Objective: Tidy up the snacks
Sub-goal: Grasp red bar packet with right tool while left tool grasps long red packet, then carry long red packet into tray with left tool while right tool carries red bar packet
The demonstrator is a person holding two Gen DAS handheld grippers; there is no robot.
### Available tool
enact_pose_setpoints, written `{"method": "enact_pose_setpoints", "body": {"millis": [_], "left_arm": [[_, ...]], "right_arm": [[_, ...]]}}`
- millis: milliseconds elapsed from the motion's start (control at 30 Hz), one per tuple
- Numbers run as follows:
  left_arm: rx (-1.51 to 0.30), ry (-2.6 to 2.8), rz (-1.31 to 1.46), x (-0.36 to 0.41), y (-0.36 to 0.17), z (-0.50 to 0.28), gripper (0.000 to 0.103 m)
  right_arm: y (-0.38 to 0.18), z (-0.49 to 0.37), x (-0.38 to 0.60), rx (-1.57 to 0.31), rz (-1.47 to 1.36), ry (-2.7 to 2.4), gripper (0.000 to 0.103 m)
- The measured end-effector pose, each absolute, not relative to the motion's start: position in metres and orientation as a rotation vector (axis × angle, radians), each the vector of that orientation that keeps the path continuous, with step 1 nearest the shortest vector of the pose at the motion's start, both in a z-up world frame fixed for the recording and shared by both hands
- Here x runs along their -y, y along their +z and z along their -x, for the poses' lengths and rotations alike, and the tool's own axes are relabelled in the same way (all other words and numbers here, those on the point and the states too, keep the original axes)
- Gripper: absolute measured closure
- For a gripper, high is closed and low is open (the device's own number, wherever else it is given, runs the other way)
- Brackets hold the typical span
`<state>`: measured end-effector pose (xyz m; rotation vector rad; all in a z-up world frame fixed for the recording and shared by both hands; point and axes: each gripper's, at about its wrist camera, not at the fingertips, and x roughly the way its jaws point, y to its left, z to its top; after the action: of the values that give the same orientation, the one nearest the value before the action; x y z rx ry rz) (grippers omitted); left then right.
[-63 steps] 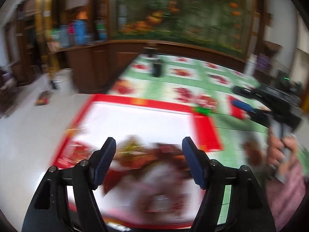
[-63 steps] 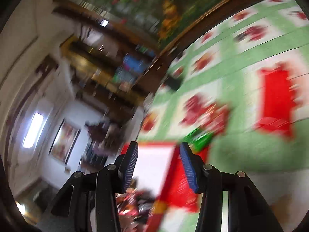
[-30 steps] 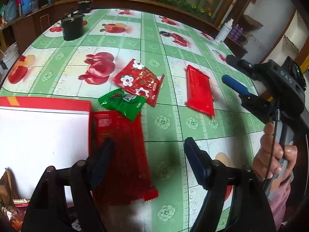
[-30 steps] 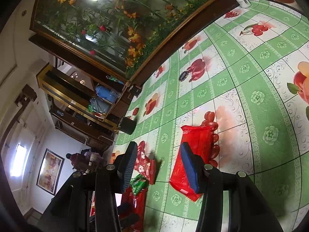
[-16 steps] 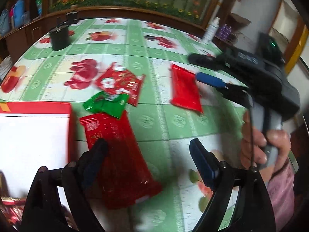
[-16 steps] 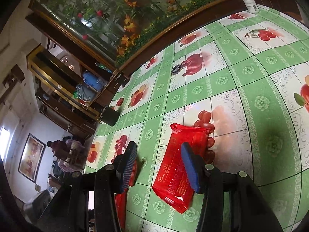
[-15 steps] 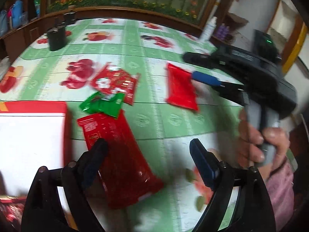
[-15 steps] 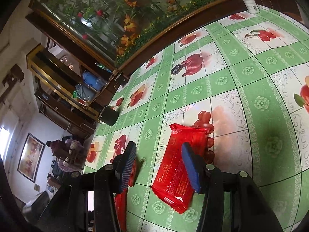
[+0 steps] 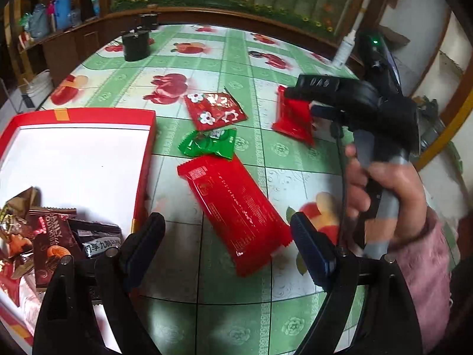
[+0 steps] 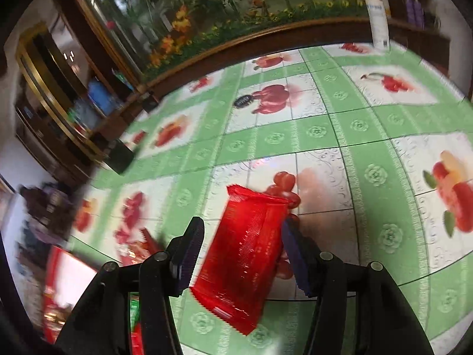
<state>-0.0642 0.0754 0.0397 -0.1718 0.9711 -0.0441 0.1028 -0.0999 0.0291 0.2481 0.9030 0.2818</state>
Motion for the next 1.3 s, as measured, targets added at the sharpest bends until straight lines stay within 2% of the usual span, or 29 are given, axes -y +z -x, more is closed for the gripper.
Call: {"method": "enact_pose_setpoints", "body": {"millis": [300,367,433,667,700,733,767,800,833,867,967,1100,1300], "left_arm": [[-1.102,0.127,0.176,-0.062,0.016,0.029,0.016],[-1.113,0.153,0.174,-0.062,0.01,0.021,0.015],[-1.115,0.169,0.124,-0.055,0.007,0.014,0.015],[-1.049,0.103,0.059,-0.043,0.007,0.013,0.014],[-1.045,0.094,0.054,-0.042,0.008,0.014,0.017],[-1.038,0.081,0.047,-0.042,0.009,0.015,0.02],[-1.03,0.069,0.039,-0.042,0.01,0.017,0.031],[-1.022,0.057,0.032,-0.042,0.012,0.018,0.043],[-1.021,0.042,0.027,-0.042,0.013,0.02,0.046],[-1.021,0.033,0.019,-0.04,0.014,0.022,0.049],[-1.015,0.016,0.012,-0.042,0.014,0.026,0.054],[-1.01,-0.017,0.009,-0.044,0.014,0.036,0.055],[-0.997,-0.054,0.029,-0.05,0.019,0.055,0.055]], "right_arm": [[0.024,-0.1,0.091,-0.933,-0.072,0.206,0.047],[0.029,-0.098,0.093,-0.93,-0.029,0.185,0.057],[0.031,-0.097,0.094,-0.91,0.049,0.117,0.061],[0.032,-0.096,0.101,-0.905,0.105,0.077,0.059],[0.032,-0.095,0.098,-0.895,0.124,0.066,0.051],[0.026,-0.097,0.094,-0.918,0.141,0.067,0.035],[0.018,-0.099,0.091,-0.947,0.144,0.078,0.038],[0.019,-0.098,0.093,-0.909,0.121,0.078,0.037],[0.021,-0.099,0.094,-0.92,0.11,0.096,0.05],[0.022,-0.1,0.097,-0.931,0.084,0.1,0.054],[0.024,-0.101,0.108,-0.956,0.018,0.111,0.056],[0.027,-0.098,0.113,-0.959,-0.006,0.127,0.056],[0.028,-0.102,0.134,-1.013,-0.284,0.315,0.056]]}}
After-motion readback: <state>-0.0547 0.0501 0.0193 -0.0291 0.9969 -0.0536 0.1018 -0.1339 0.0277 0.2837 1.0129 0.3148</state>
